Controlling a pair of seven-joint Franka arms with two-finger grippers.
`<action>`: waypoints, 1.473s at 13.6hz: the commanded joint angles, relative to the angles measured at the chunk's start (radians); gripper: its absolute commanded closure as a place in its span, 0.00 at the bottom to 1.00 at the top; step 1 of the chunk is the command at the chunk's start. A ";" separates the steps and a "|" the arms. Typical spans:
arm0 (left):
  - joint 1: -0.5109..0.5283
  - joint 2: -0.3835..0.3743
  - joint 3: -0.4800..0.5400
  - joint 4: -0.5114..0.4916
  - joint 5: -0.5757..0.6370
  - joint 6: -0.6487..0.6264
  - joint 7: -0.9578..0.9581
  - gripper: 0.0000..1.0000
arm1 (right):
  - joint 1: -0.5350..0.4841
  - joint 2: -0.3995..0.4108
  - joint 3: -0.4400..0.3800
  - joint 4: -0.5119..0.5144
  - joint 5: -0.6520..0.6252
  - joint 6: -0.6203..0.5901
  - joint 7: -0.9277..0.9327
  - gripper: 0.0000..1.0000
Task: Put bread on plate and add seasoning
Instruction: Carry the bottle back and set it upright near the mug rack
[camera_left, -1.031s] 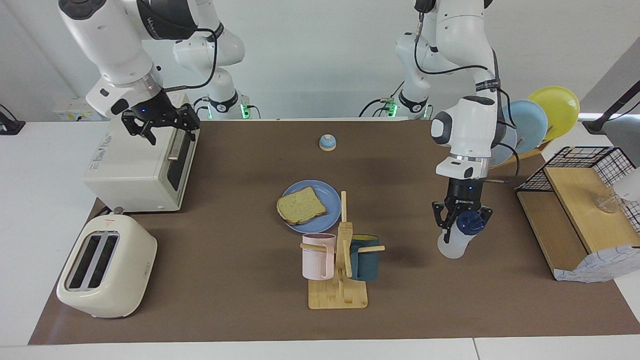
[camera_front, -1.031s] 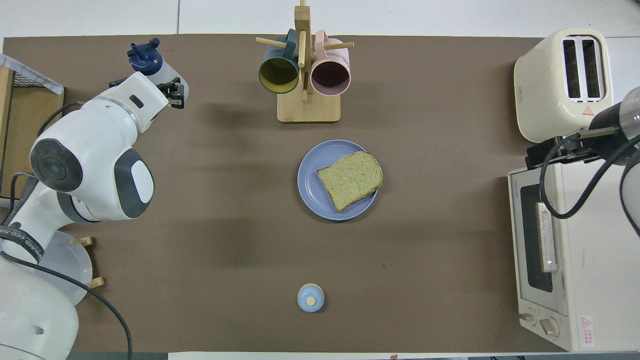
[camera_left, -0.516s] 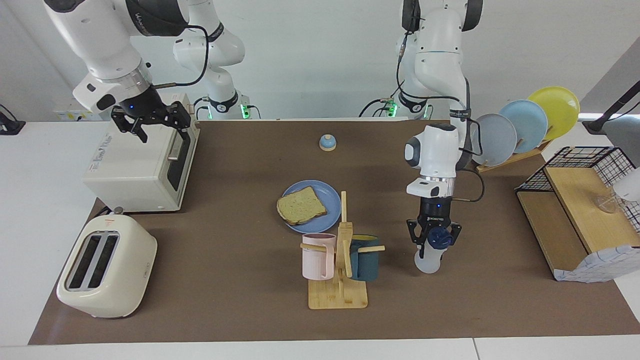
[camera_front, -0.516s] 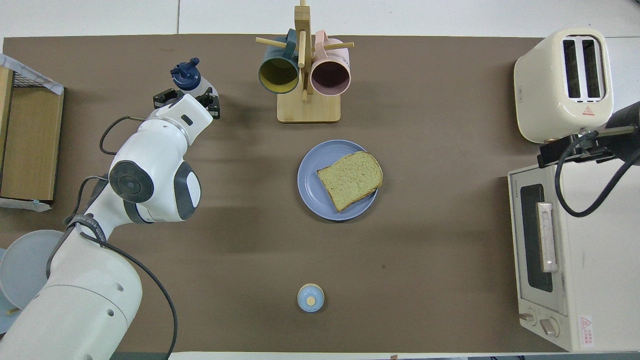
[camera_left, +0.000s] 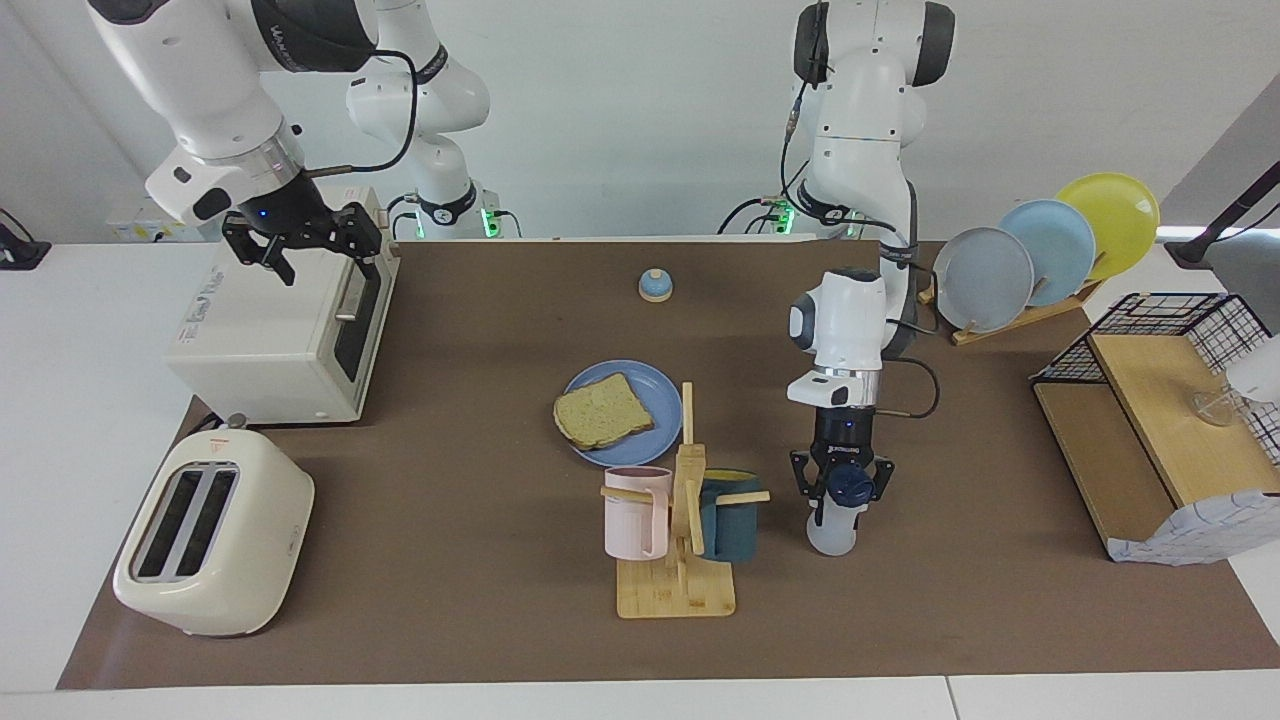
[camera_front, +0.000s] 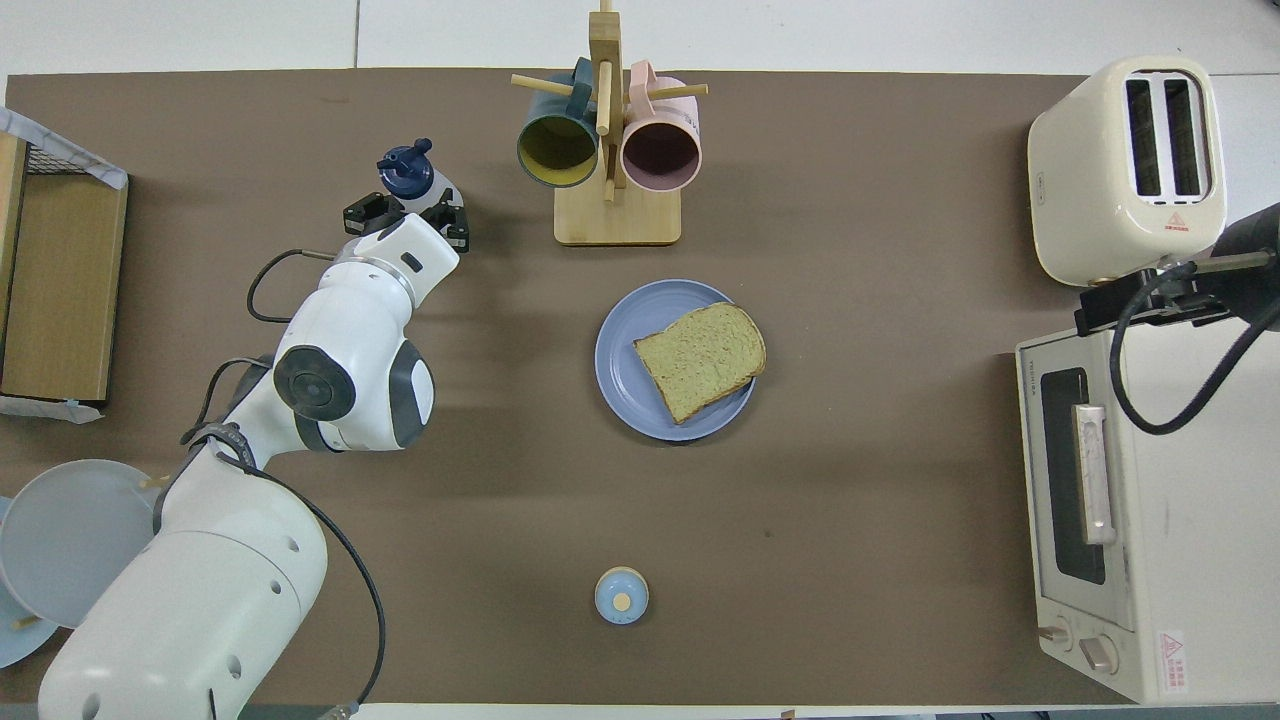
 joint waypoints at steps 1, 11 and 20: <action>0.066 -0.002 -0.064 0.006 -0.014 0.004 0.004 0.84 | -0.028 -0.019 0.006 -0.020 0.000 0.004 -0.017 0.00; 0.079 -0.008 -0.078 0.003 -0.014 -0.038 0.009 0.00 | -0.039 -0.016 0.012 -0.009 0.000 -0.021 -0.016 0.00; 0.091 -0.413 -0.063 -0.123 -0.015 -0.638 0.102 0.00 | -0.037 -0.011 0.015 0.006 0.001 -0.047 -0.025 0.00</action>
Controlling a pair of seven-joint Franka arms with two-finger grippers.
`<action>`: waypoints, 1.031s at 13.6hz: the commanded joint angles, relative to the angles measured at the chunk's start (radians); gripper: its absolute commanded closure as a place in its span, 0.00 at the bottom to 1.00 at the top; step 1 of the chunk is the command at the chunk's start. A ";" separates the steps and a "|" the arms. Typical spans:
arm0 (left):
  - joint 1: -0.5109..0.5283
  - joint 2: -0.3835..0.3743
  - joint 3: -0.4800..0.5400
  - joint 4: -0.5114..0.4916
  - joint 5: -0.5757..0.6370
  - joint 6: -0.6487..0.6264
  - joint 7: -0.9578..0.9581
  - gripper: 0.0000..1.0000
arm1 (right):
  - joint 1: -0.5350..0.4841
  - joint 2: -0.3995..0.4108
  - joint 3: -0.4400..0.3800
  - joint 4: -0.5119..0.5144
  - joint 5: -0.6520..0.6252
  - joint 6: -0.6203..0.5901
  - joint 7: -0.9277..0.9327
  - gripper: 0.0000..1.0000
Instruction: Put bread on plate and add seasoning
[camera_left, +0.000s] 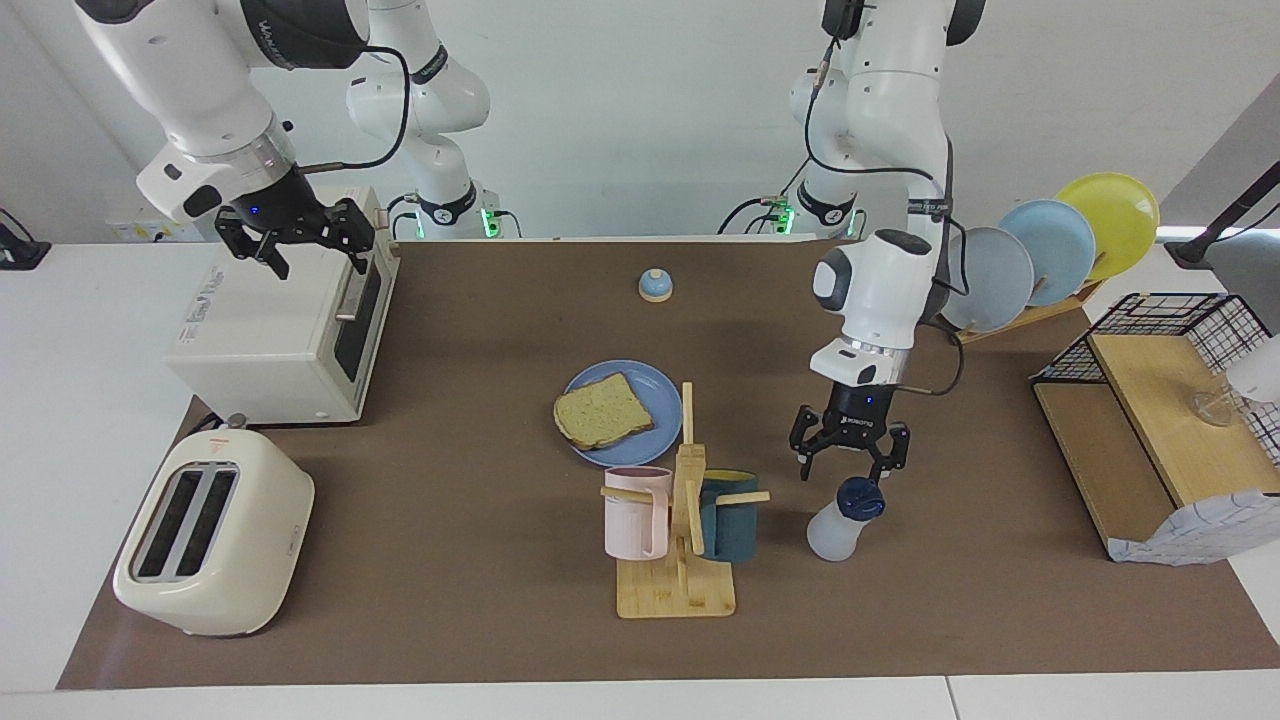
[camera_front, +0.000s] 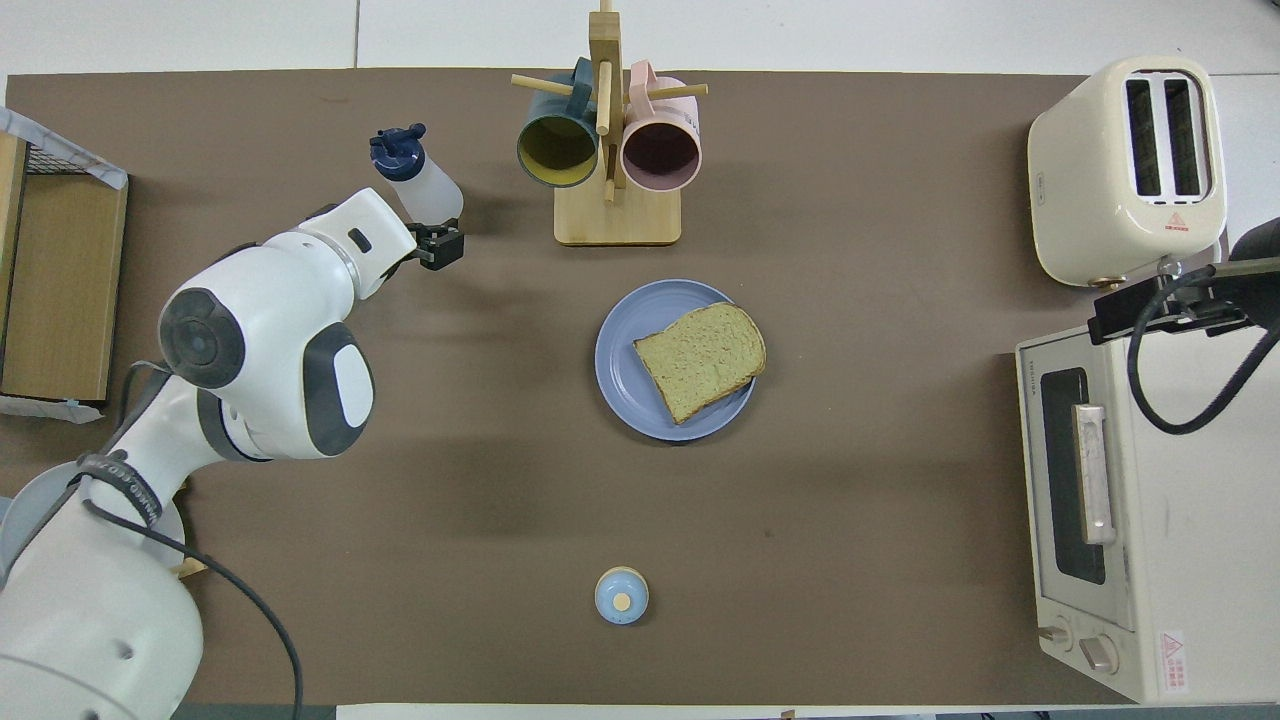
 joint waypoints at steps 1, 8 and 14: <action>0.006 -0.154 -0.007 -0.079 -0.015 -0.176 0.030 0.00 | -0.012 -0.010 0.005 0.001 0.001 -0.016 -0.025 0.00; -0.012 -0.263 -0.019 0.081 0.126 -0.627 -0.321 0.00 | -0.012 -0.015 0.005 0.000 0.001 -0.010 -0.024 0.00; 0.020 -0.266 -0.004 0.414 0.264 -1.166 -0.377 0.00 | -0.012 -0.015 0.005 0.000 0.001 -0.007 -0.024 0.00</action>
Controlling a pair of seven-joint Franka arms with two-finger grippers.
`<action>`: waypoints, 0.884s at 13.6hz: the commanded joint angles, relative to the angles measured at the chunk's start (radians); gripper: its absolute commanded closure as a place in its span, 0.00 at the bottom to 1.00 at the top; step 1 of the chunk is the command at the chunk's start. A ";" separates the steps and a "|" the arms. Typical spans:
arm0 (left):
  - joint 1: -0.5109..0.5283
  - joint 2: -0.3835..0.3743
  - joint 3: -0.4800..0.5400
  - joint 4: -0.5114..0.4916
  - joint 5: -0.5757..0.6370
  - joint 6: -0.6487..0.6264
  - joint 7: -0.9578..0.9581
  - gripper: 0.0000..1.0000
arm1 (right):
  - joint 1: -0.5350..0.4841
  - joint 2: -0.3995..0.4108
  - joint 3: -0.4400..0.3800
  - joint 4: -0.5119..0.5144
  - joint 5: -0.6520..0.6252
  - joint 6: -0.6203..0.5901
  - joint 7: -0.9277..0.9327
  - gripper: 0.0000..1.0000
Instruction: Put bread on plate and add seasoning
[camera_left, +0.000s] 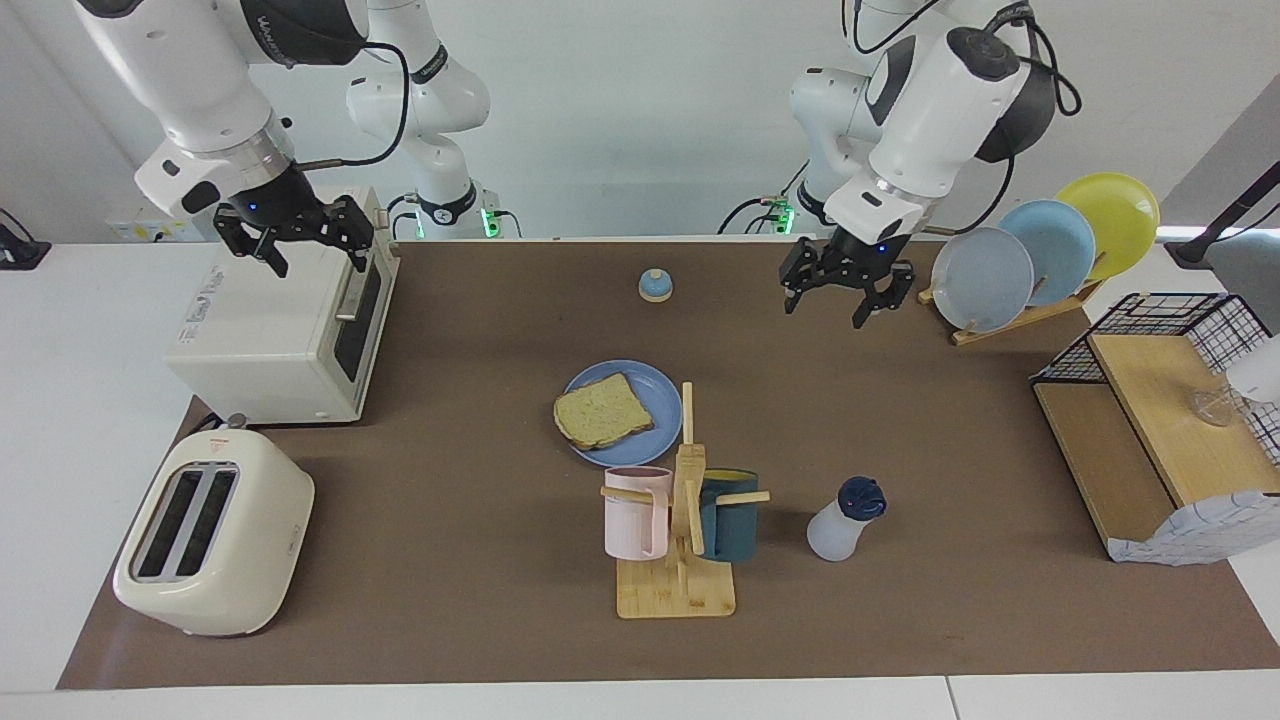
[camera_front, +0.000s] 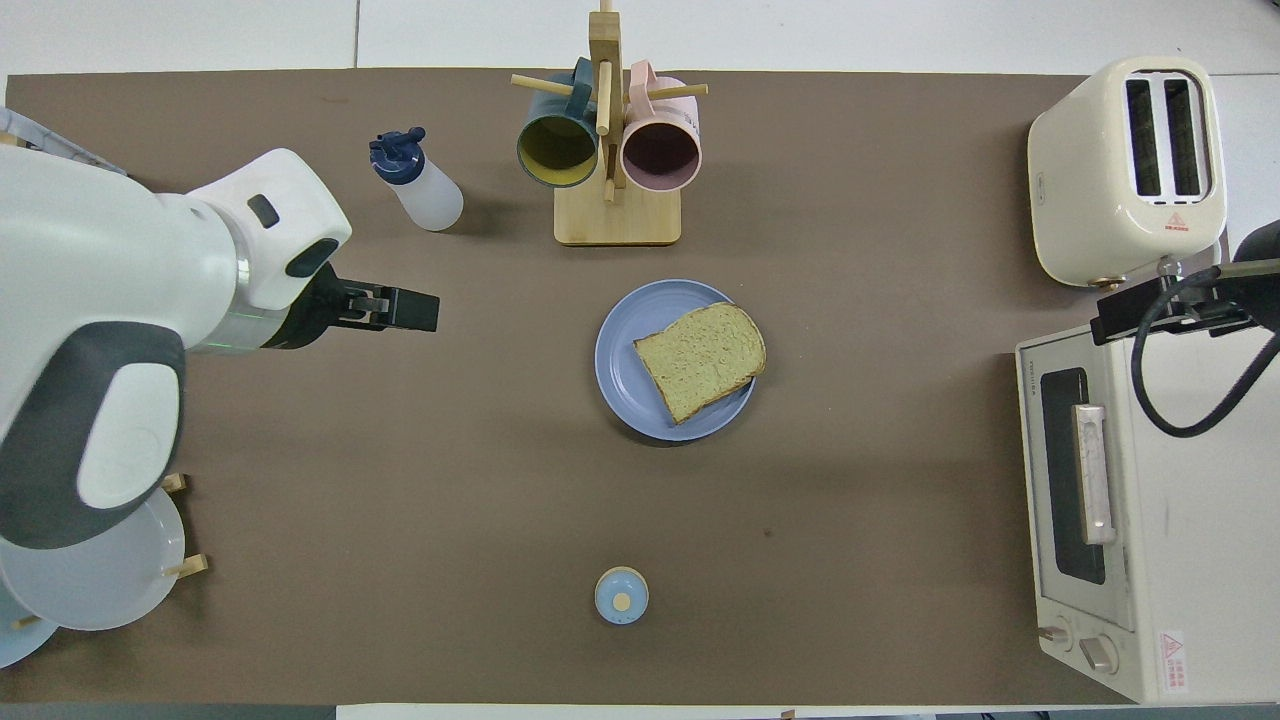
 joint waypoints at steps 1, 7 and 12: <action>0.033 0.000 0.017 0.129 0.080 -0.213 0.051 0.00 | -0.012 -0.010 0.005 -0.001 0.003 -0.010 -0.024 0.00; 0.225 -0.041 0.041 0.151 0.128 -0.357 0.389 0.00 | -0.012 -0.010 0.005 -0.001 0.003 -0.011 -0.024 0.00; 0.228 -0.043 0.034 0.154 0.177 -0.305 0.278 0.00 | -0.010 -0.010 0.005 0.000 0.006 -0.011 -0.024 0.00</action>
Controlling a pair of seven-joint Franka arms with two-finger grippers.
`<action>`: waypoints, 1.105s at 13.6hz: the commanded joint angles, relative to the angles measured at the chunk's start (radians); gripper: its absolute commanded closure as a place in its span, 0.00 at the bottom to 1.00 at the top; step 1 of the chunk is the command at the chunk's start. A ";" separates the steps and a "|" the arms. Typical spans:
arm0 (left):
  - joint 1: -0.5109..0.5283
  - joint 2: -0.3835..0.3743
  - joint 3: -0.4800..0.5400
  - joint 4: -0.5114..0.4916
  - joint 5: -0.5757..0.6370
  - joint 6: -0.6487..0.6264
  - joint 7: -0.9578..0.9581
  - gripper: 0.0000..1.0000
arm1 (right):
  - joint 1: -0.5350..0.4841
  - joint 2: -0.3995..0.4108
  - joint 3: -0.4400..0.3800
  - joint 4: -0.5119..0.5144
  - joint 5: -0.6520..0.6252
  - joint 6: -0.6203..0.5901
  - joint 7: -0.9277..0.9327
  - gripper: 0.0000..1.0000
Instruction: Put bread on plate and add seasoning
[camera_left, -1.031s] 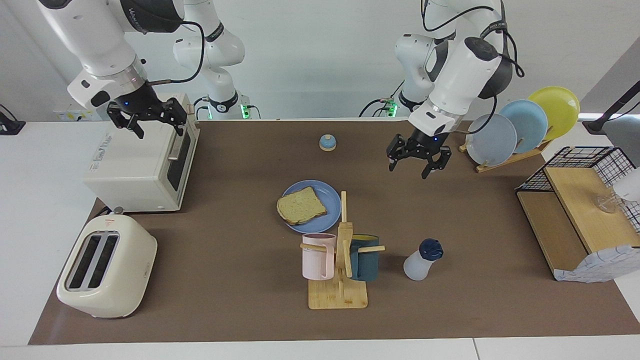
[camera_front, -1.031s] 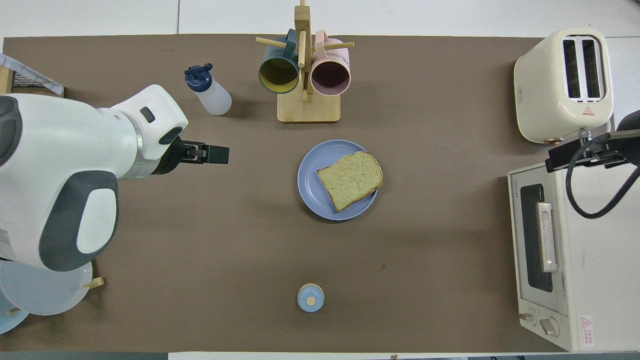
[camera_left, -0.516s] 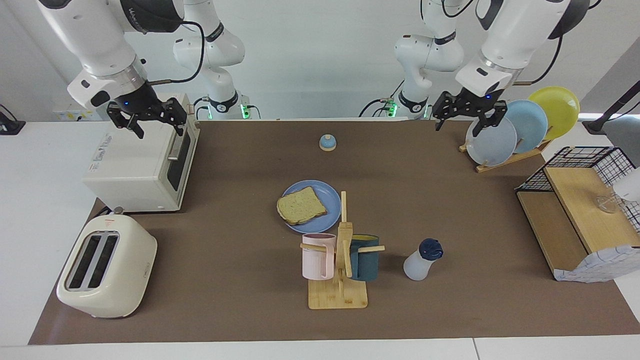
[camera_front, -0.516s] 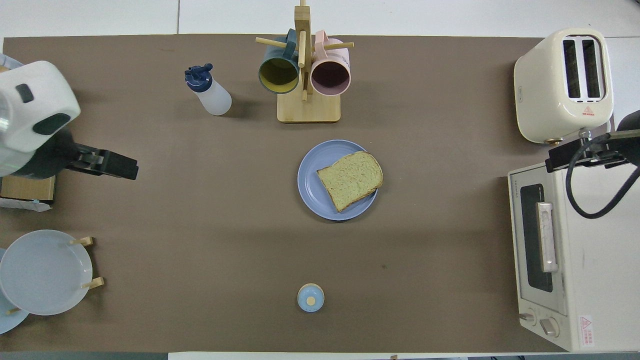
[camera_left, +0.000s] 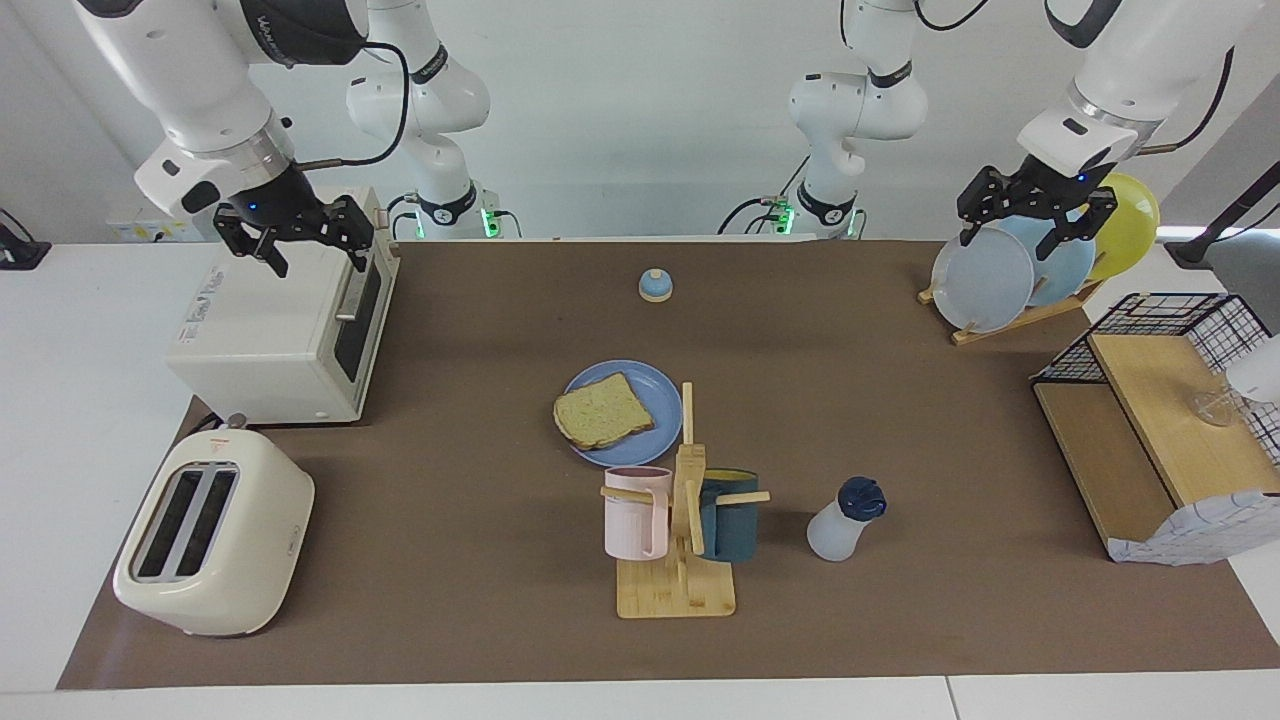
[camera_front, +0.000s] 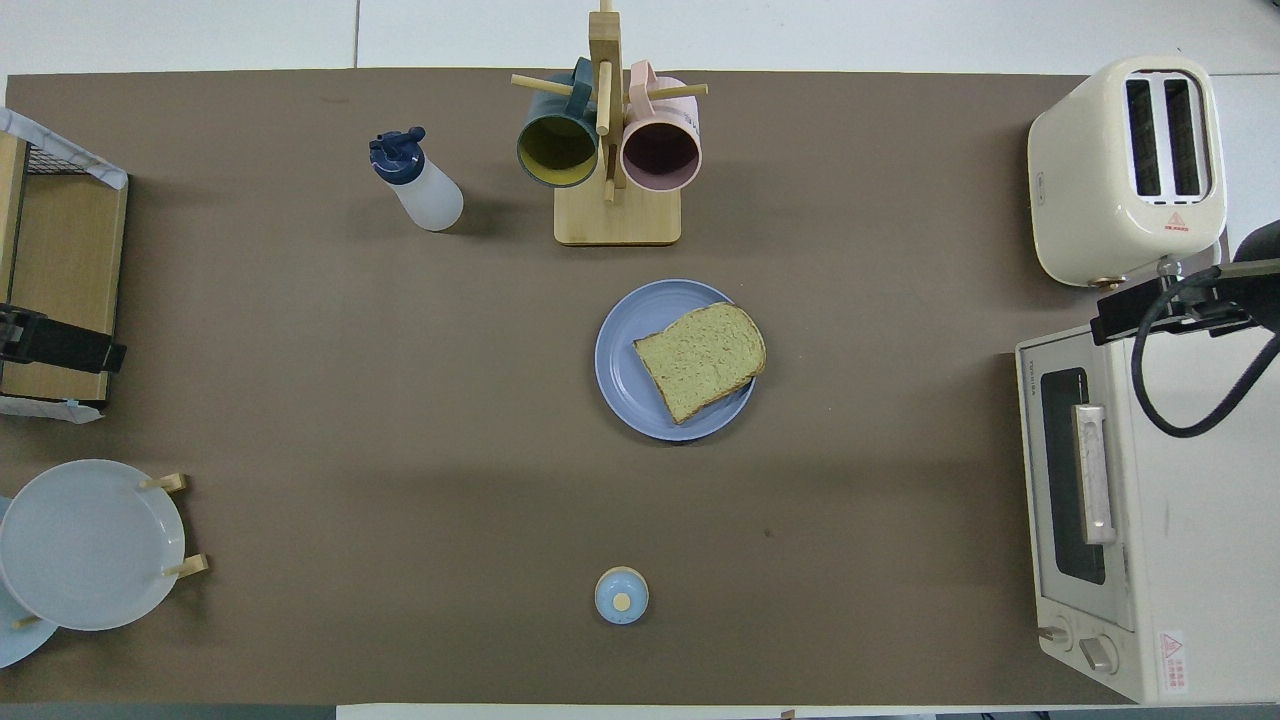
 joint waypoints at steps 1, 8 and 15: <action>-0.008 -0.011 -0.014 -0.001 0.027 0.072 -0.102 0.00 | -0.010 -0.010 0.005 0.000 0.006 -0.013 -0.024 0.00; 0.315 0.054 -0.307 0.067 0.021 0.033 -0.195 0.00 | -0.012 -0.010 0.005 0.000 0.006 -0.013 -0.024 0.00; 0.328 0.018 -0.312 -0.027 -0.014 0.057 -0.189 0.00 | -0.007 -0.010 0.007 0.002 0.006 -0.008 -0.022 0.00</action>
